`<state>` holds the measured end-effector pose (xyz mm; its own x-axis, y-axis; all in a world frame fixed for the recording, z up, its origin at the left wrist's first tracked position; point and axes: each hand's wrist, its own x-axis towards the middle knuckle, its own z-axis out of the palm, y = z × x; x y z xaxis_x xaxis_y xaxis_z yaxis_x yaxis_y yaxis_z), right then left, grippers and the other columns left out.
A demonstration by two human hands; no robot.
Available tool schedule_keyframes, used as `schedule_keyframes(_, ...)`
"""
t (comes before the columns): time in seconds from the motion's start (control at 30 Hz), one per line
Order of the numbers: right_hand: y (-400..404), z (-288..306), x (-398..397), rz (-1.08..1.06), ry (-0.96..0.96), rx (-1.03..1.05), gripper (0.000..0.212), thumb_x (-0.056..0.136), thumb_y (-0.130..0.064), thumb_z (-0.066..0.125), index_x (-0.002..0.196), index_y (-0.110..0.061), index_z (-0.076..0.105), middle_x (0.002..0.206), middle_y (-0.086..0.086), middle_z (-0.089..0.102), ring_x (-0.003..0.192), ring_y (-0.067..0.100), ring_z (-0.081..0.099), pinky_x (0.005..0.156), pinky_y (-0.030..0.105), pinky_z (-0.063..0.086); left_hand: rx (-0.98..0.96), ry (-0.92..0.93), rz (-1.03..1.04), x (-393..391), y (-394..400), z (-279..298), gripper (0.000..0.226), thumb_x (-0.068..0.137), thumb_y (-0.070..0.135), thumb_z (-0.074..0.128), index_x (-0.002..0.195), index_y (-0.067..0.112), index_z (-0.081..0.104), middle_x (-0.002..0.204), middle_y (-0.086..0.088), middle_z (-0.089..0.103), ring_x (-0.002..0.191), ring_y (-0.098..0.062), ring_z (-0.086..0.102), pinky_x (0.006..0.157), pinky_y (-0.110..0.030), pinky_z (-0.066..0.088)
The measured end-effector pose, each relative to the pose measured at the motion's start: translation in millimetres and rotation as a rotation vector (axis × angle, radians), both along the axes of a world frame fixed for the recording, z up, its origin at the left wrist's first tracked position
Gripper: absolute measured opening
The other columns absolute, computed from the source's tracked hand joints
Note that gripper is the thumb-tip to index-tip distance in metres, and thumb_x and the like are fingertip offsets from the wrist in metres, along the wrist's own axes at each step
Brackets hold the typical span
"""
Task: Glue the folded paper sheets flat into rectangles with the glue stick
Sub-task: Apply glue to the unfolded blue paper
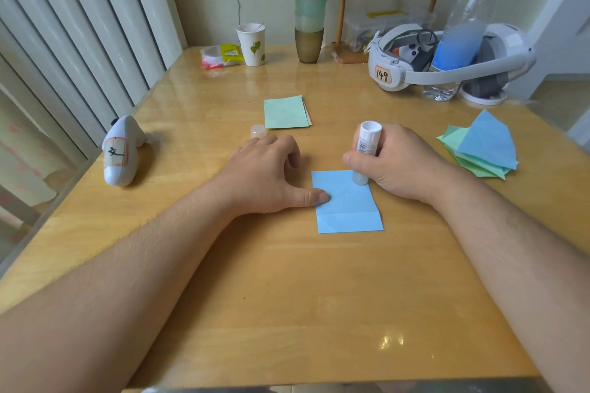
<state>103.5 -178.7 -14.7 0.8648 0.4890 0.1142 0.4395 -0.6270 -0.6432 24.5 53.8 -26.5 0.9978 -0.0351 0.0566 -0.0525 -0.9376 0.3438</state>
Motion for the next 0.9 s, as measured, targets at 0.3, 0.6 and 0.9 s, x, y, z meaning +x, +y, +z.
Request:
schedule_keyframes(0.3,1,11,-7,-0.179,-0.077,0.08,0.037,0.093,-0.038,0.068,0.081,-0.004,0.06,0.075,0.008,0.065,0.067,0.019,0.053,0.06,0.034,0.042,0.0,0.004,0.0,0,0,1,0.065,0.064,0.087,0.068,0.099,0.036,0.049,0.101,0.017,0.049,0.1,-0.015,0.048,0.097,-0.041,0.045)
schedule_keyframes(0.6,31,4,-20,0.058,-0.06,0.179,0.028,0.09,-0.047,0.072,0.078,-0.023,0.062,0.068,-0.008,0.067,0.063,0.006,0.057,0.064,0.031,0.049,0.002,0.011,0.001,0,-1,0,0.066,0.057,0.091,0.061,0.093,0.038,0.046,0.1,0.017,0.05,0.099,-0.016,0.049,0.096,-0.042,0.046)
schedule_keyframes(0.9,41,-3,-22,0.128,-0.028,0.104,0.041,0.077,-0.062,0.066,0.082,-0.022,0.061,0.076,0.0,0.068,0.07,0.02,0.06,0.073,0.044,0.054,0.027,0.014,0.005,-1,-3,2,0.072,0.057,0.091,0.063,0.1,0.035,0.048,0.098,0.018,0.046,0.101,-0.017,0.047,0.099,-0.044,0.044)
